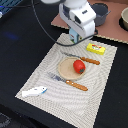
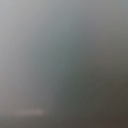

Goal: Interact with the objects in diverse but meaningful ways.

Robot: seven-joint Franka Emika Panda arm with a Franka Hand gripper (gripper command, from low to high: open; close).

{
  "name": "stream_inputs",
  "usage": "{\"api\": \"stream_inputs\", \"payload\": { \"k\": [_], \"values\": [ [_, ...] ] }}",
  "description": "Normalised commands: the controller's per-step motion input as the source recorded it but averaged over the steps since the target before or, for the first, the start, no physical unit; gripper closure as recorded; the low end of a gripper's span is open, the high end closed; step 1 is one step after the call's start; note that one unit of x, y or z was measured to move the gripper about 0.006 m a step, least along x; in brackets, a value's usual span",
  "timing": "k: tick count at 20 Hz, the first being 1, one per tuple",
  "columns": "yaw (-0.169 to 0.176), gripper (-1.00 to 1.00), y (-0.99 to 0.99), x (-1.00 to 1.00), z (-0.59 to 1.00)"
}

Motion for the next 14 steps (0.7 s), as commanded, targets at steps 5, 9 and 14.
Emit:
{"api": "stream_inputs", "payload": {
  "k": [5, 9, 14],
  "values": [
    [0.081, -1.00, 0.46, 0.06, 0.74],
    [0.098, -1.00, 0.48, 0.10, 1.00],
    [0.073, -1.00, 0.43, 0.29, 1.00]
  ]
}}
